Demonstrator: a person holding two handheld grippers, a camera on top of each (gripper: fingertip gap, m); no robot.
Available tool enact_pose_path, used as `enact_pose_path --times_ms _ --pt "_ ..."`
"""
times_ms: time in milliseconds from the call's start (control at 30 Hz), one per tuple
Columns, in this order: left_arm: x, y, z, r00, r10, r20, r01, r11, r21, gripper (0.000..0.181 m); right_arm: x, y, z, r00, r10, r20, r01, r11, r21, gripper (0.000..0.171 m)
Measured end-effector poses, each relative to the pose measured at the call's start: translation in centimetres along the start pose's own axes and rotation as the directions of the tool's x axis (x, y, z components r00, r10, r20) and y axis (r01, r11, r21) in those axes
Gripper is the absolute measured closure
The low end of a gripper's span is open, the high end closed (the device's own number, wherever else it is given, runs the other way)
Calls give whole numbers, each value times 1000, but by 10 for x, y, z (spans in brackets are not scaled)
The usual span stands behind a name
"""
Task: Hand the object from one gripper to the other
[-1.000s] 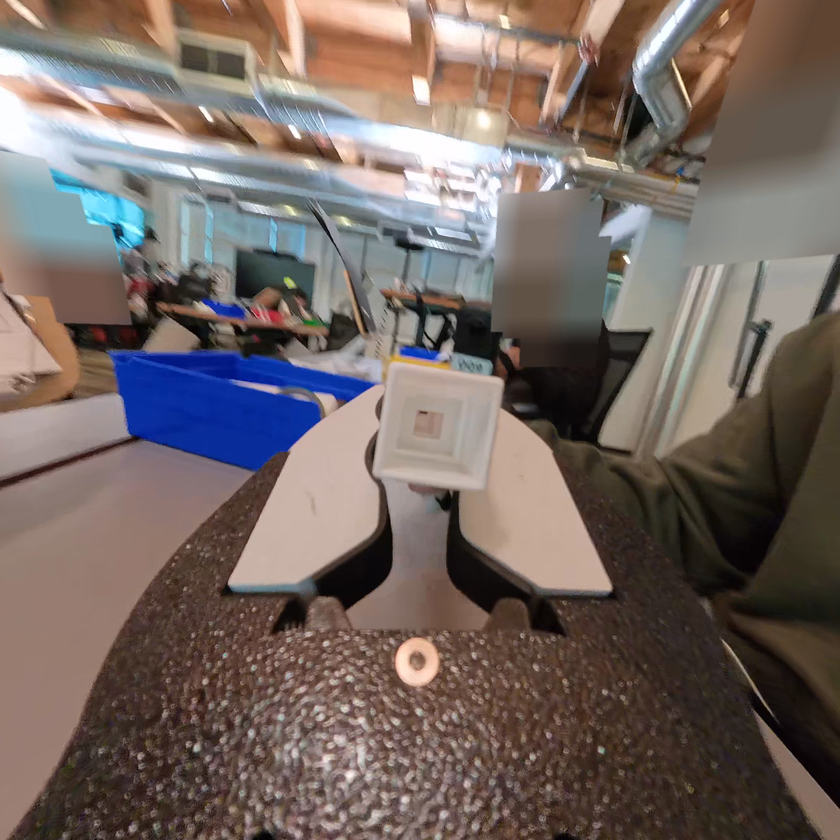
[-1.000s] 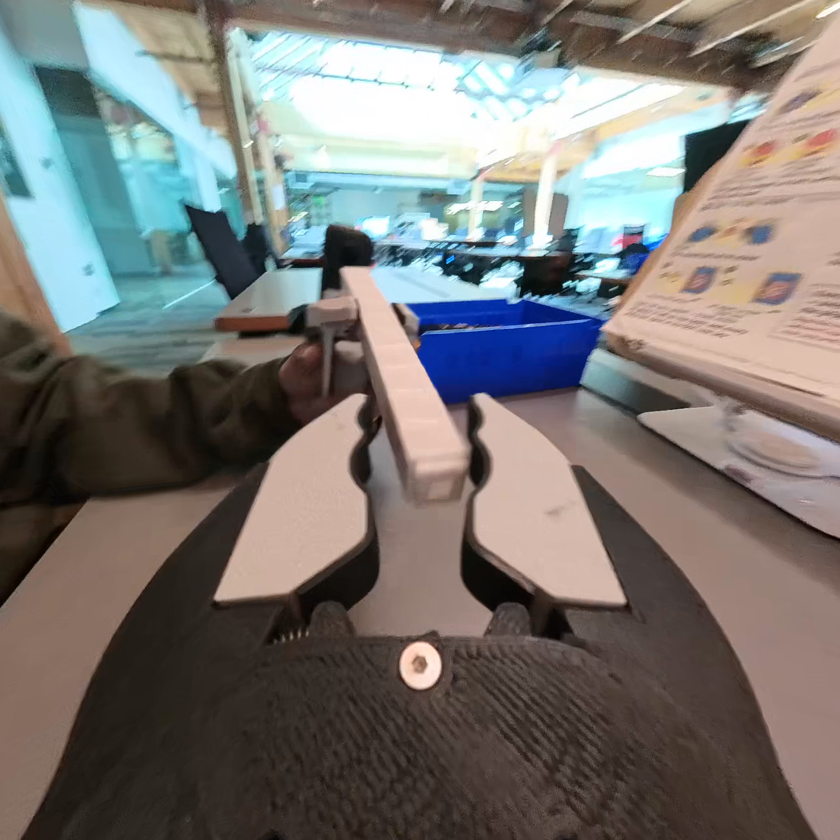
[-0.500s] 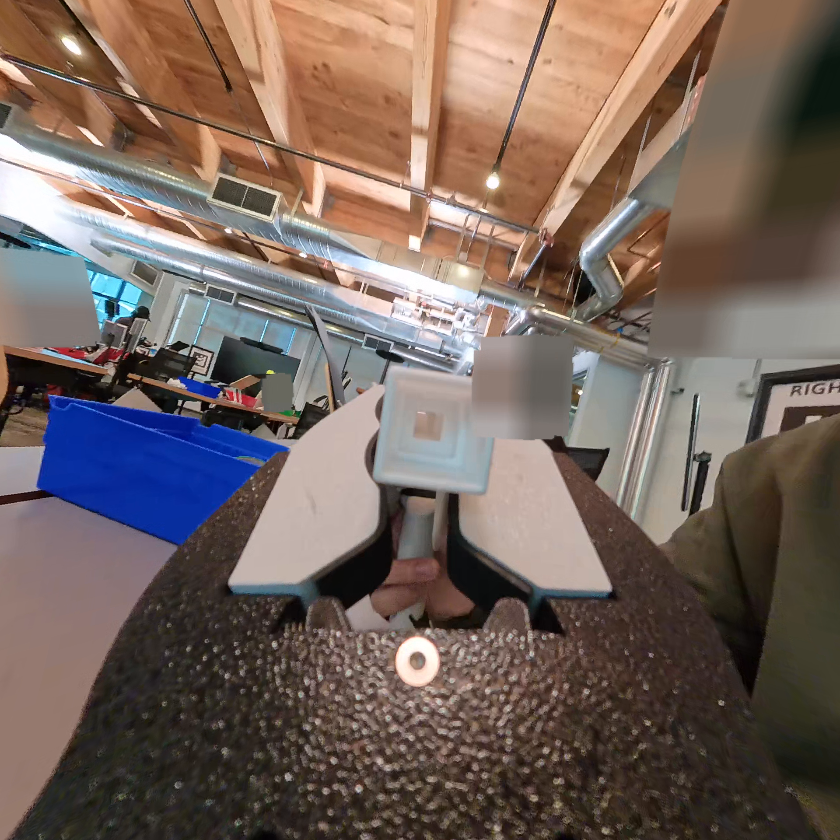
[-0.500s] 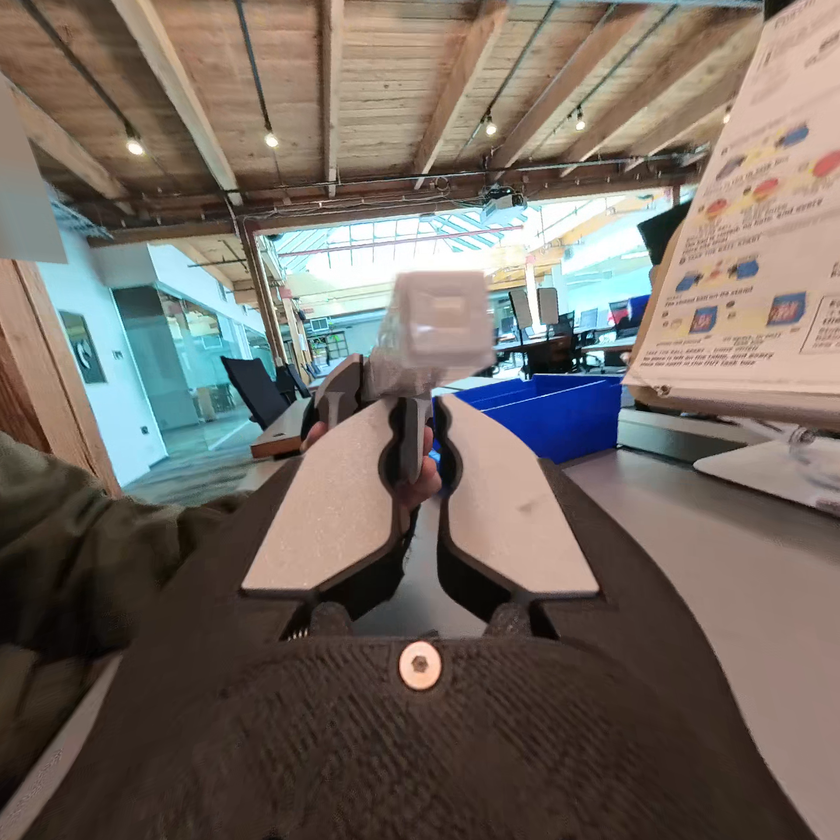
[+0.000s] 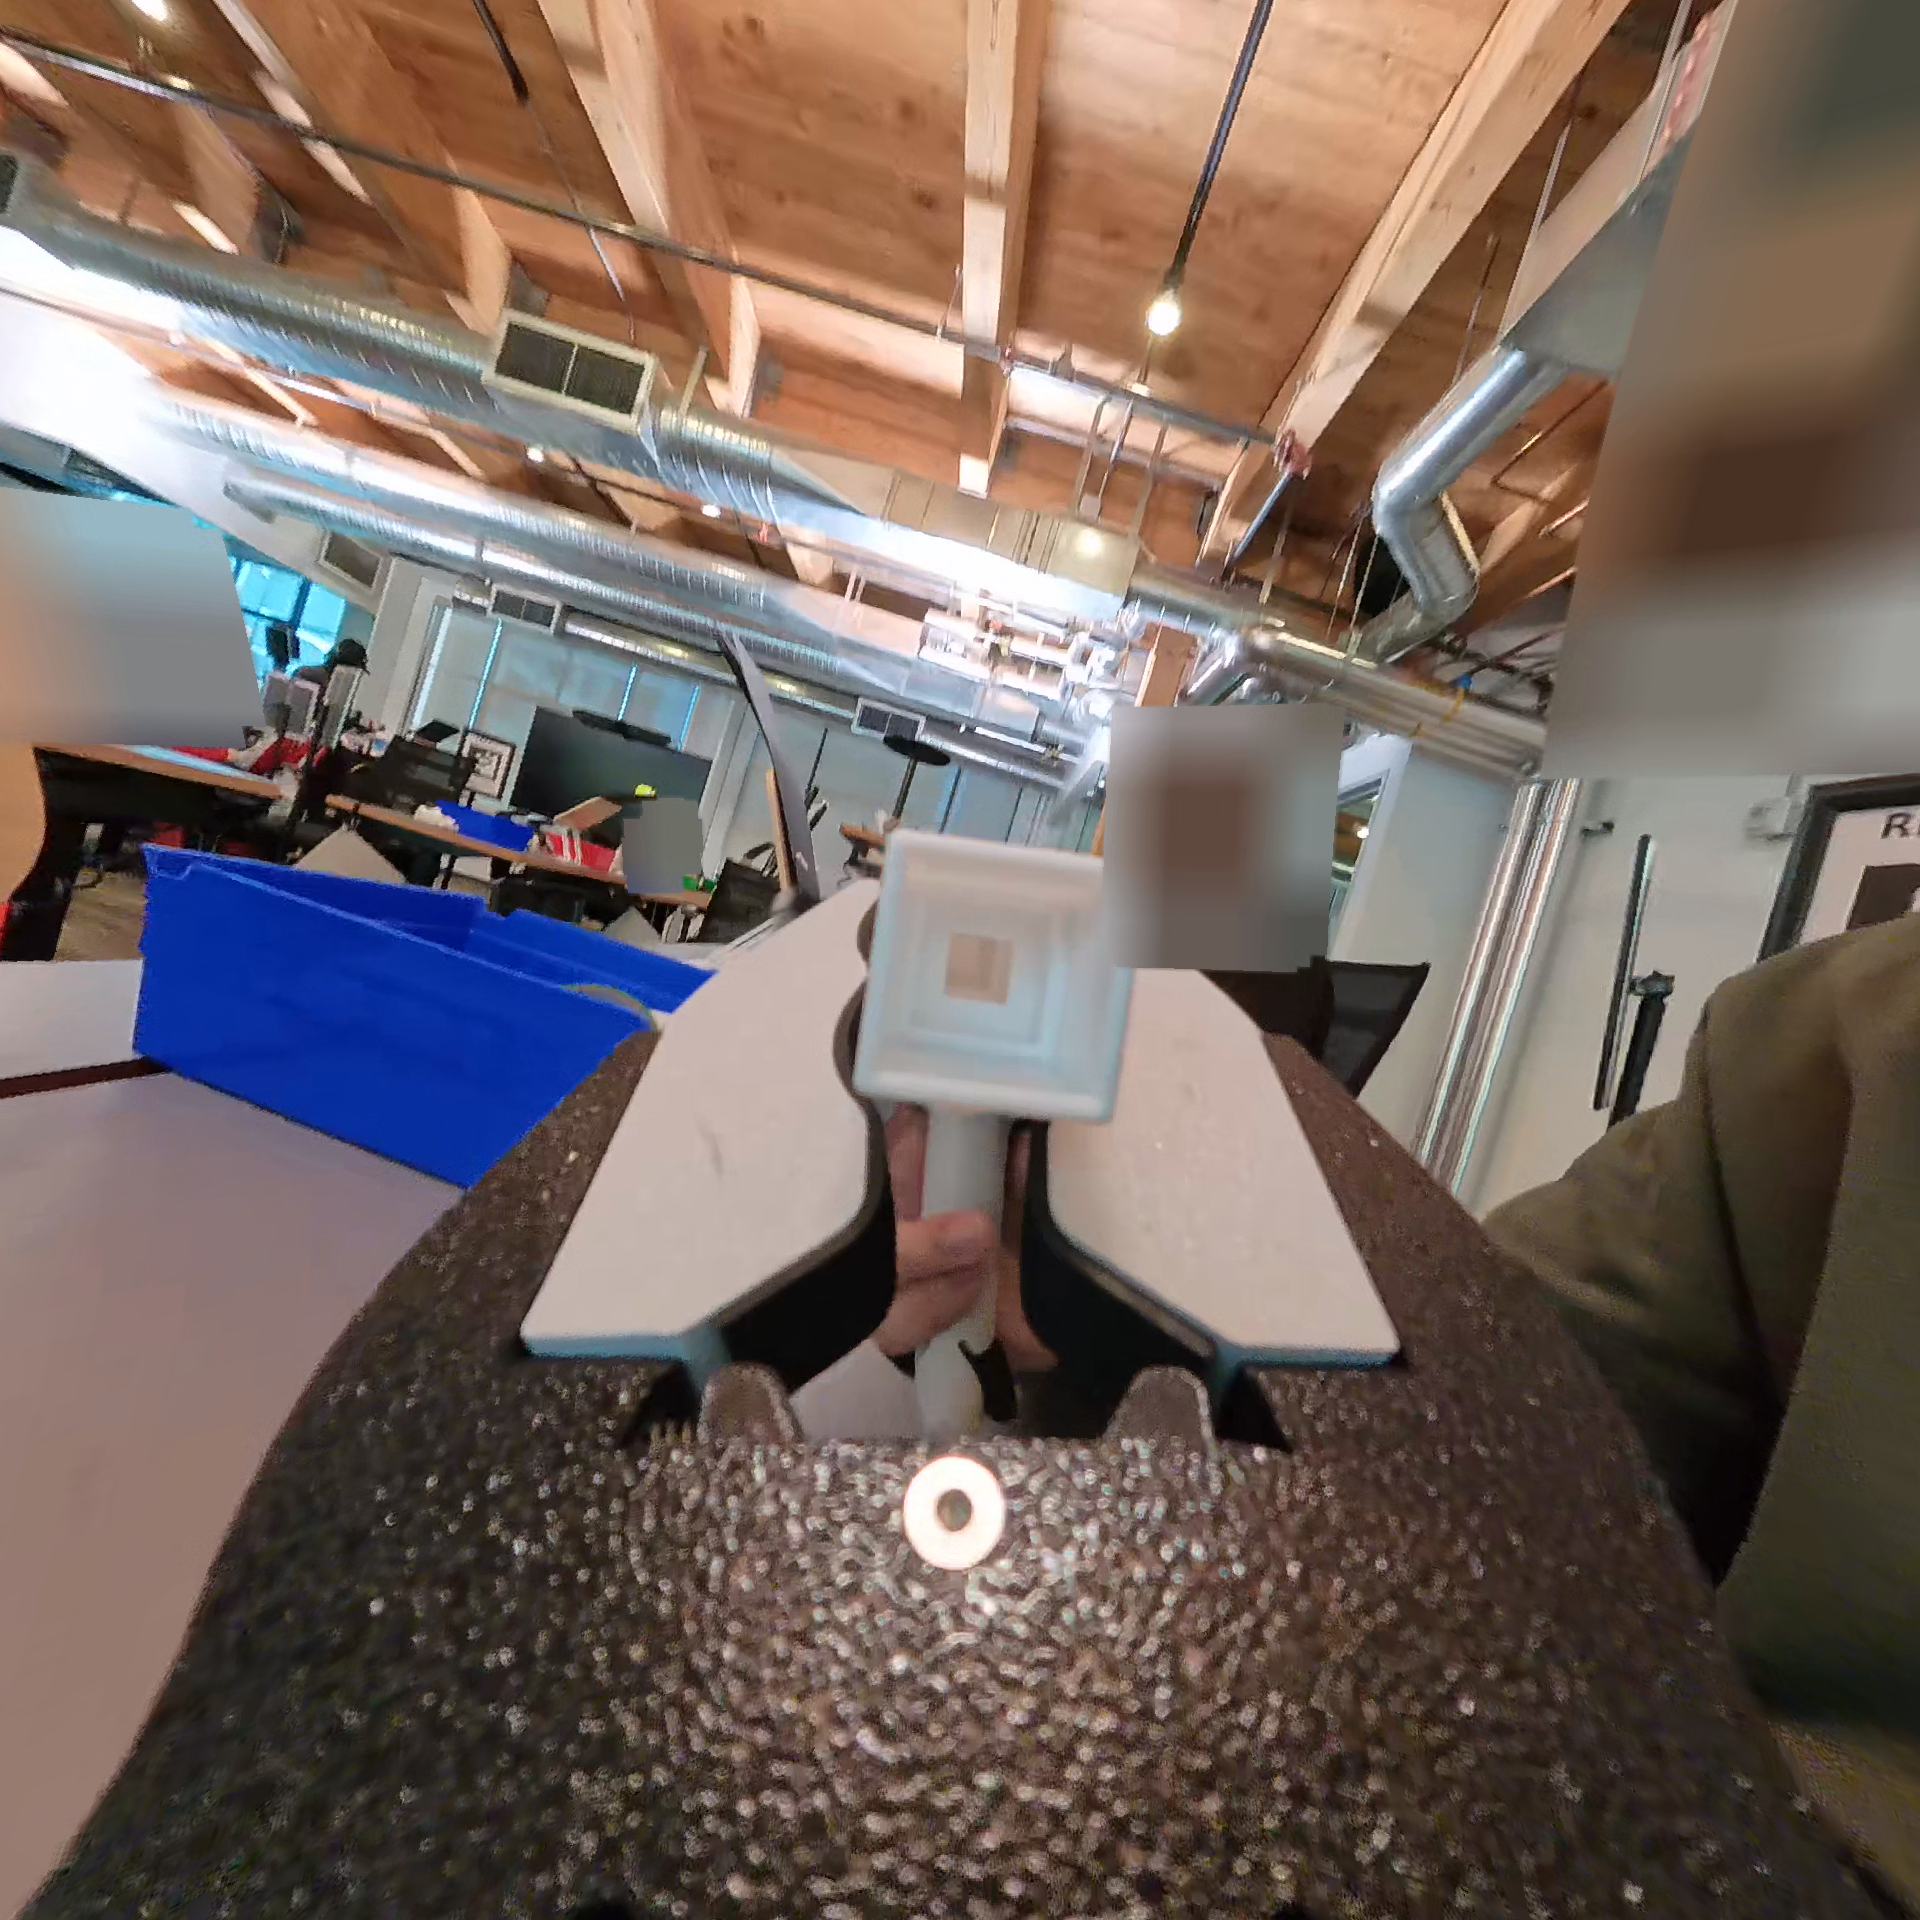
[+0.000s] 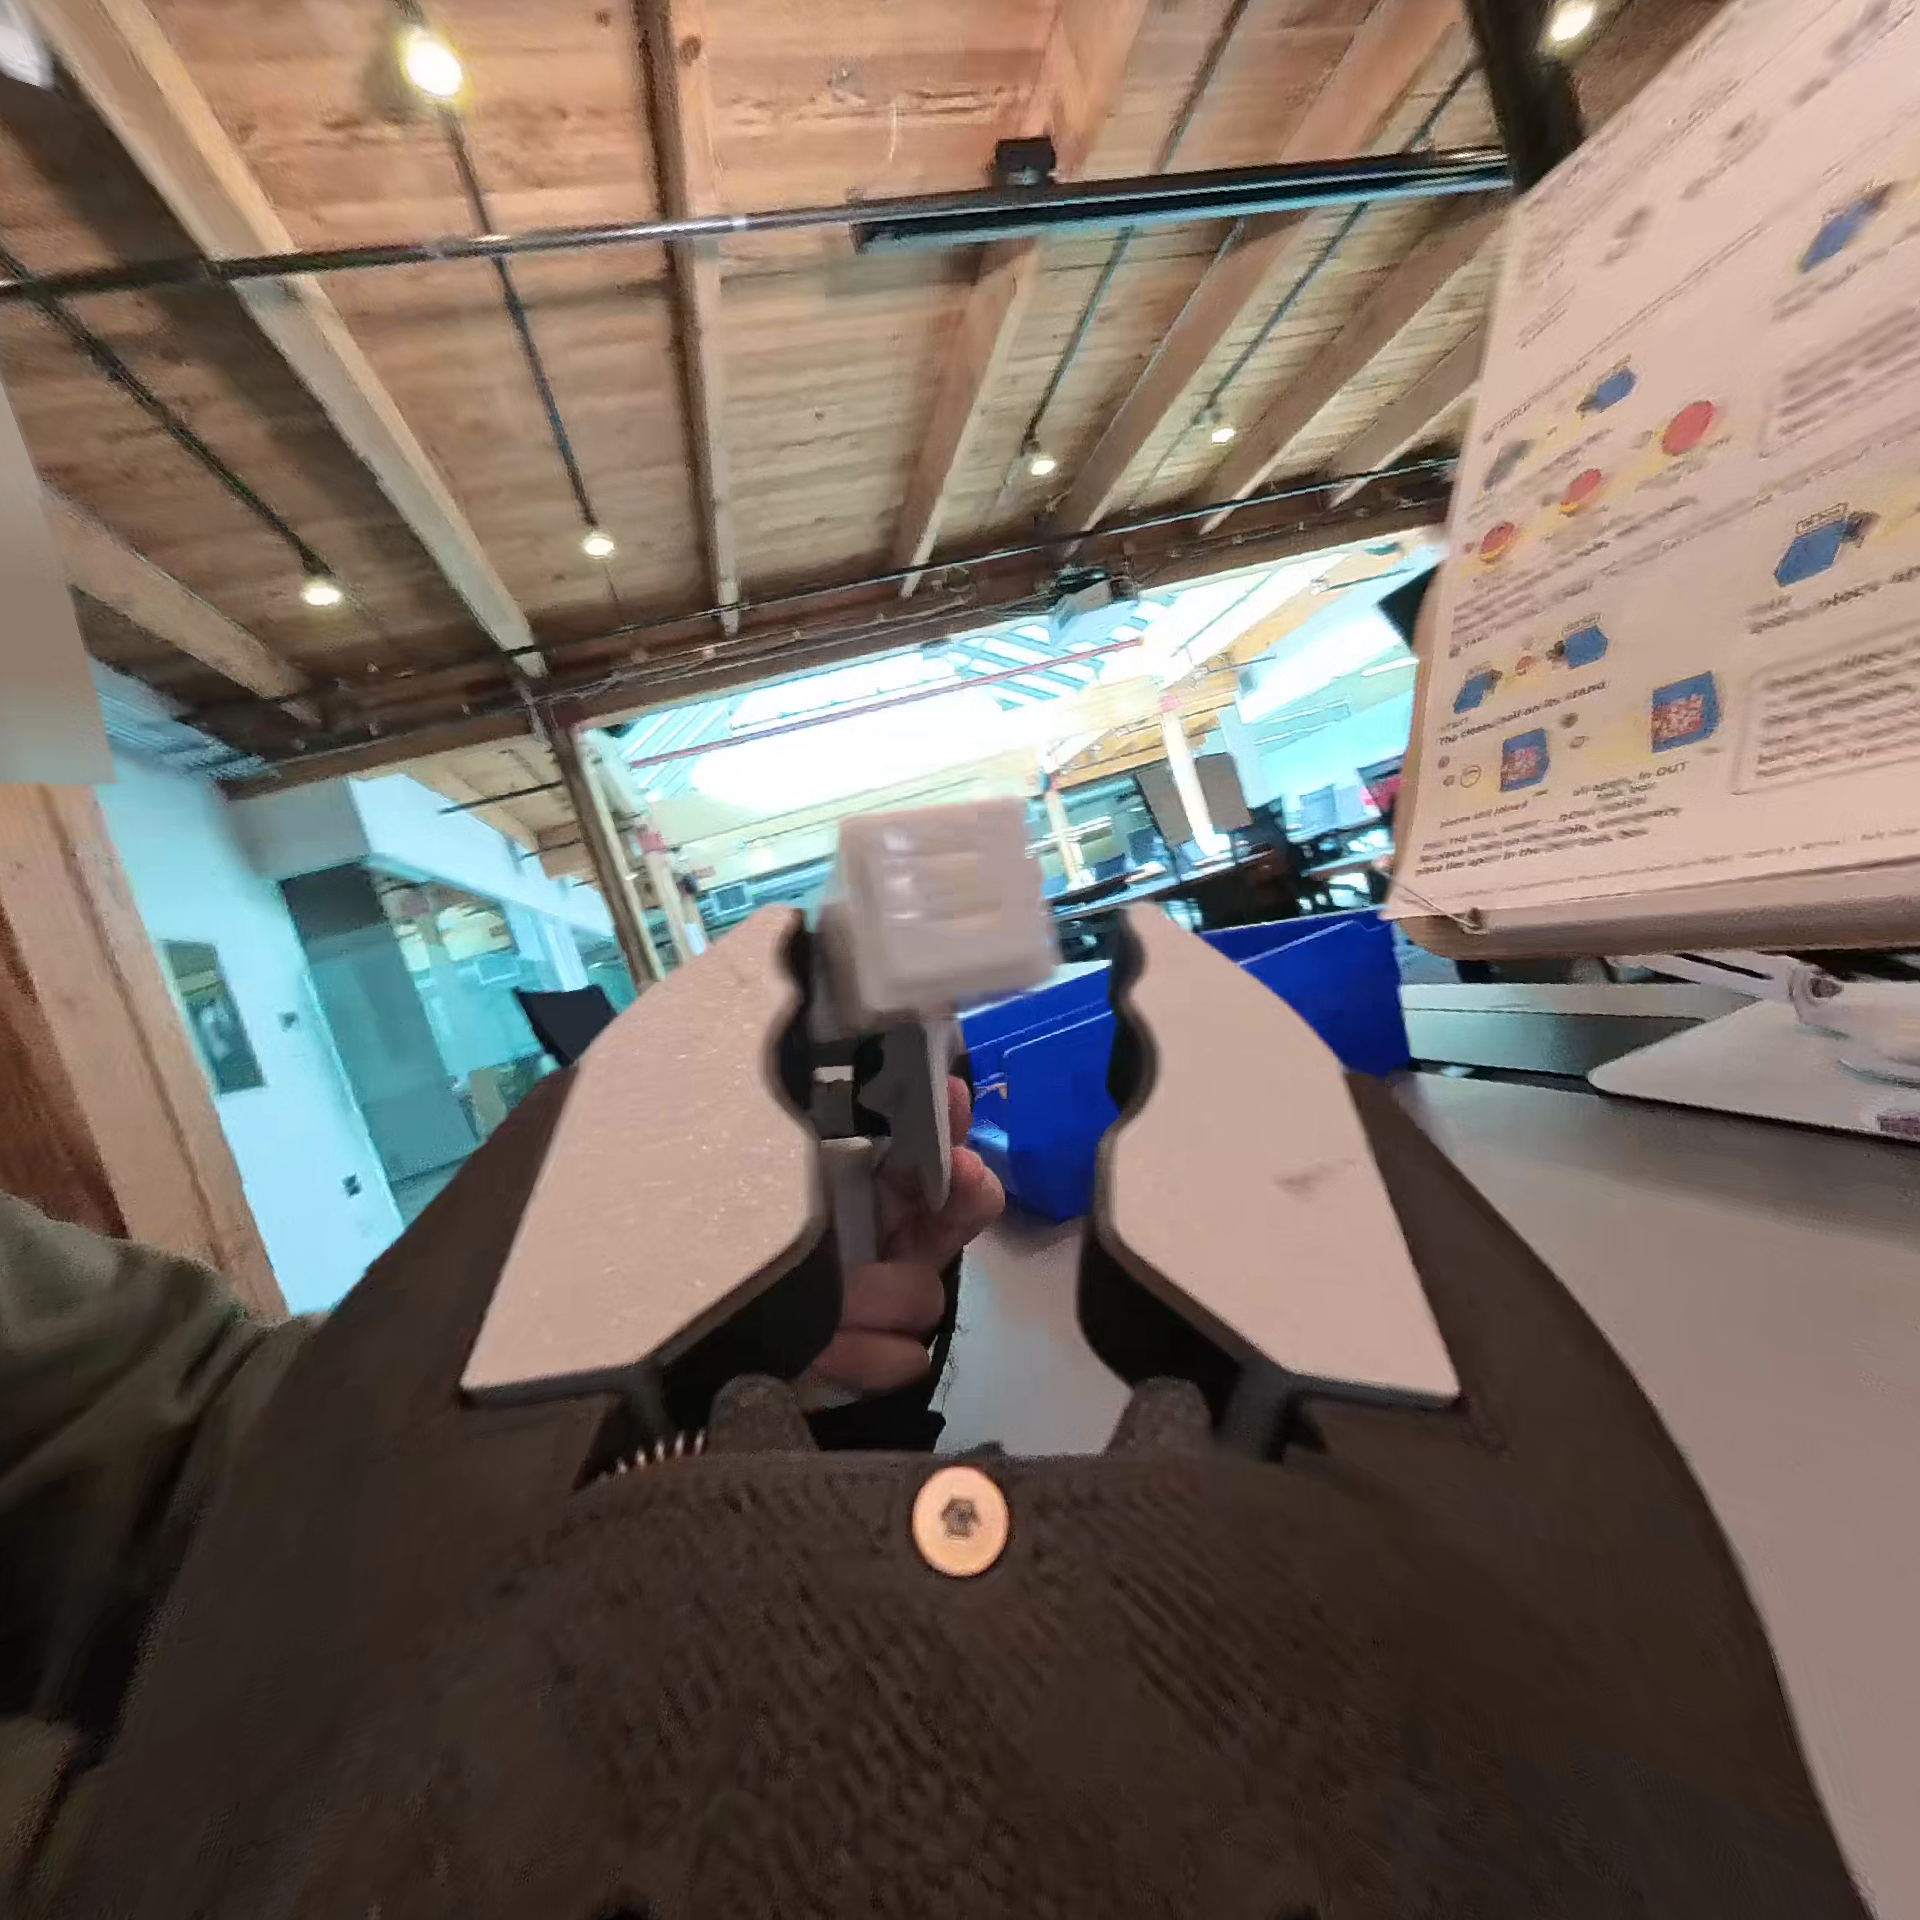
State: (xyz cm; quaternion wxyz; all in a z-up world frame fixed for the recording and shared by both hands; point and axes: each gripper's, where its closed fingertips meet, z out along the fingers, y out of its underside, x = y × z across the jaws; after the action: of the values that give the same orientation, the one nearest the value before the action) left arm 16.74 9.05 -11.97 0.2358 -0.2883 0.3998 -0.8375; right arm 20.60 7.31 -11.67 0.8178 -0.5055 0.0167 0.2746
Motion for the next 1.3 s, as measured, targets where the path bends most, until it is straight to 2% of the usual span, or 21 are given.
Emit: enact_pose_path --times_ms 33,100,233,333,400,467,533,600,733,933,1000,1300 --pt "-2 1 0 1000 3 14 -3 1000 -1 158 -6 0 -1 999 -17 49 17 1000 -14 137" --pt "0 -1 0 1000 -19 -6 19 1000 8 158 -14 1 0 994 -28 103 32 999 -41 144" --pt "2 0 -2 1000 -19 -24 19 999 -29 155 -24 0 -1 986 -53 157 66 995 -76 149" --pt "-3 4 -7 996 85 6 -83 987 -139 133 -23 -13 -7 982 0 190 14 997 -73 148" --pt "-11 11 -16 982 185 24 -172 947 -271 120 -18 -24 -13 982 22 186 -10 998 -63 148" --pt "-22 19 -30 957 288 39 -248 877 -411 113 -10 -26 -19 983 54 177 -33 992 -120 148" --pt "-32 24 -42 927 374 40 -301 803 -514 108 0 -24 -24 992 21 125 2 984 -177 149" --pt "-33 27 -50 918 396 17 -317 759 -569 106 5 -19 -26 995 -43 91 63 971 -233 149" --pt "-29 34 -51 936 351 -9 -282 735 -617 119 1 5 -23 983 -143 116 176 916 -361 148" --pt "-32 64 -63 907 411 -95 -332 555 -763 138 -15 29 -22 957 -177 228 264 856 -444 149" --pt "-28 71 -67 913 383 -139 -339 524 -781 156 -14 29 -23 958 -181 222 265 853 -450 149" --pt "-20 81 -70 911 360 -201 -363 473 -803 159 -25 32 -22 957 -121 263 232 865 -445 148"
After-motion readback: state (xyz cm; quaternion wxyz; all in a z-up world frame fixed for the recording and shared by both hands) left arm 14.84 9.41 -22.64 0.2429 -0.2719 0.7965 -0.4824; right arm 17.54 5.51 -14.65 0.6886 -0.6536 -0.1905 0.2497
